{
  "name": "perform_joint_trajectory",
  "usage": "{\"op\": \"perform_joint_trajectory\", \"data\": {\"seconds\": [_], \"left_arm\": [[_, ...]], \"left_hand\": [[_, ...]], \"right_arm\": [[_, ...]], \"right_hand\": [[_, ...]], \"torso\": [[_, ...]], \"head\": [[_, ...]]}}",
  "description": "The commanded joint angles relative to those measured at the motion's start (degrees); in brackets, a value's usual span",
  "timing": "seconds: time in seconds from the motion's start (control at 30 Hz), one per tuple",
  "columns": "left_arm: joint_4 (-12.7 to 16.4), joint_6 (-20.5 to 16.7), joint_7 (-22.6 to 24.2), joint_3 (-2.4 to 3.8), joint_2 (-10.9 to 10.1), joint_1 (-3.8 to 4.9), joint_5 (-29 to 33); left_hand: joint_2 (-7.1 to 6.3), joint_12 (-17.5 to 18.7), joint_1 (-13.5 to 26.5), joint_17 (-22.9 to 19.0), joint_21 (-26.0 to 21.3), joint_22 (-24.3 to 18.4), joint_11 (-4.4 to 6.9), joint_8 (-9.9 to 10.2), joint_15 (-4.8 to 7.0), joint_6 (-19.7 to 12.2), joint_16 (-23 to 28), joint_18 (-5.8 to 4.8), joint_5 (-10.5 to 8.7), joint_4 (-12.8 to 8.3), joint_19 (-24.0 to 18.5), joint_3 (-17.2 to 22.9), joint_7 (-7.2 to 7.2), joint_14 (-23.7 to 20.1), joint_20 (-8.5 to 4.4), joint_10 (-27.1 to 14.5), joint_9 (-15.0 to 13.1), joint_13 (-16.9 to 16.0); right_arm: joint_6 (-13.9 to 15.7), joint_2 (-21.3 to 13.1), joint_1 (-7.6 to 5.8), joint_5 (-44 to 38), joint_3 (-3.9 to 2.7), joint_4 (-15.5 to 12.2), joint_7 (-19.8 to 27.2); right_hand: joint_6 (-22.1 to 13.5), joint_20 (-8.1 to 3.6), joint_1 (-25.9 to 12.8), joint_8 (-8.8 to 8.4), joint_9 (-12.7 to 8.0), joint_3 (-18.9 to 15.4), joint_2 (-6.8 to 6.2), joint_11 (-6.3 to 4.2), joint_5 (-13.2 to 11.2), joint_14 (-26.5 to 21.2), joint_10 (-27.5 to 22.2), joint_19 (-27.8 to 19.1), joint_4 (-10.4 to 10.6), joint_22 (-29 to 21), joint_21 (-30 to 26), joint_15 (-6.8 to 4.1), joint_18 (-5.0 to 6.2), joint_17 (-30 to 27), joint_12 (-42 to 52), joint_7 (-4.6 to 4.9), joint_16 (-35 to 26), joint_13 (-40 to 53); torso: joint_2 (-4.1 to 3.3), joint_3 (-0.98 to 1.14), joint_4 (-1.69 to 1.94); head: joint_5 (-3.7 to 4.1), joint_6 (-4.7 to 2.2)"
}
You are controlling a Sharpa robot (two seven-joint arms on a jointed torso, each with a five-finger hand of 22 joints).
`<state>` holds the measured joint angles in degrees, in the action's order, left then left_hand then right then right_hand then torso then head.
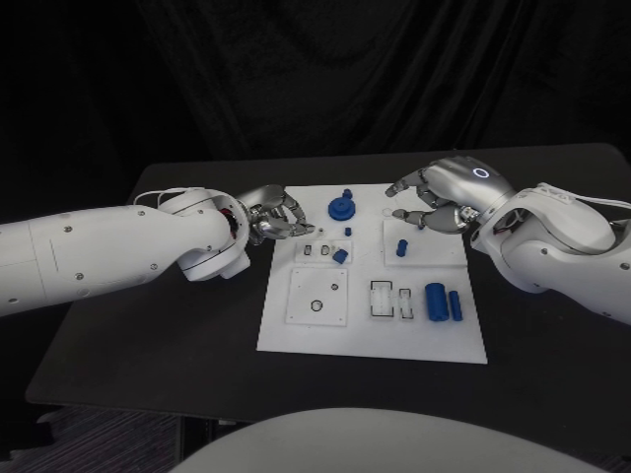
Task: Assemble the parts on the task board
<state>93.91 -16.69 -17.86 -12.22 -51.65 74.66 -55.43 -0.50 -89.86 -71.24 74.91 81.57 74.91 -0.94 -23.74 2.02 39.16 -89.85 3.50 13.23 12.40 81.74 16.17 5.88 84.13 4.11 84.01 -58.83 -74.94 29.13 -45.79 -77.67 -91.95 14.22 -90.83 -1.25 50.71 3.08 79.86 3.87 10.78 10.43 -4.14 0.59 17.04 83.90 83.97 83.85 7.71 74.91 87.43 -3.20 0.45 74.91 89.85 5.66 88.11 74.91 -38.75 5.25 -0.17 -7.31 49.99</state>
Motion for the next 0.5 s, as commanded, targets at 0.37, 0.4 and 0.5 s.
{"op": "perform_joint_trajectory", "data": {"seconds": [0.37, 0.4, 0.5], "left_arm": [[-0.1, -0.3, 11.5, 0.02, -0.4, -0.12, 12.8], [-0.2, -0.1, 11.7, 0.02, -0.4, -0.14, 13.0], [-0.4, 0.8, 12.3, 0.02, -0.2, -0.33, 13.7]], "left_hand": [[-0.95, -0.1, -3.1, 15.1, 1.3, 8.1, -0.86, -1.4, -0.81, -0.4, -0.1, -0.85, 6.73, -3.2, 1.0, 8.2, 0.42, 5.9, 0.99, 6.0, 3.4, -15.1], [-1.45, -0.1, -3.2, 15.1, 1.3, 8.2, -0.96, -1.4, -0.87, -0.6, -0.1, -0.87, 9.22, -3.8, 1.1, 9.5, 0.58, 5.9, 1.01, 6.0, 3.9, -15.1], [-3.34, -0.1, -2.1, 15.1, 1.3, 8.5, -1.62, -0.4, -1.41, -1.2, -0.1, -0.88, 7.27, -5.3, 1.0, 17.1, 1.42, 5.9, 1.50, 6.0, 7.2, -15.1]], "right_arm": [[-9.9, 4.4, 0.14, -2.3, -0.07, 1.0, 0.8], [-10.1, 4.7, 0.14, -2.3, -0.07, 1.1, 0.9], [-11.3, 5.9, 0.13, -2.4, -0.07, 1.6, 0.8]], "right_hand": [[-0.3, -0.45, 1.7, -0.05, -0.2, 0.6, -0.11, -0.73, 1.2, 5.5, 6.0, 5.0, -1.8, 14.2, 0.3, -0.55, 0.21, 12.3, 0.2, -0.33, 0.4, 15.1], [-0.3, -0.45, 1.7, -0.05, -0.2, 0.7, -0.11, -0.73, 1.2, 5.5, 6.0, 5.0, -1.8, 14.2, 0.3, -0.55, 0.21, 12.3, 0.2, -0.33, 0.4, 15.1], [-0.3, -0.47, 1.6, -0.01, -0.1, 0.7, -0.09, -0.75, 1.0, 5.5, 6.0, 5.0, -1.8, 14.2, 0.3, -0.57, 0.21, 12.2, 0.2, -0.33, 0.4, 15.1]], "torso": [[-0.69, -1.29, 1.31], [-0.72, -1.35, 1.35], [-0.98, -1.91, 1.78]], "head": [[0.25, 0.01], [0.25, 0.01], [0.79, 0.01]]}}
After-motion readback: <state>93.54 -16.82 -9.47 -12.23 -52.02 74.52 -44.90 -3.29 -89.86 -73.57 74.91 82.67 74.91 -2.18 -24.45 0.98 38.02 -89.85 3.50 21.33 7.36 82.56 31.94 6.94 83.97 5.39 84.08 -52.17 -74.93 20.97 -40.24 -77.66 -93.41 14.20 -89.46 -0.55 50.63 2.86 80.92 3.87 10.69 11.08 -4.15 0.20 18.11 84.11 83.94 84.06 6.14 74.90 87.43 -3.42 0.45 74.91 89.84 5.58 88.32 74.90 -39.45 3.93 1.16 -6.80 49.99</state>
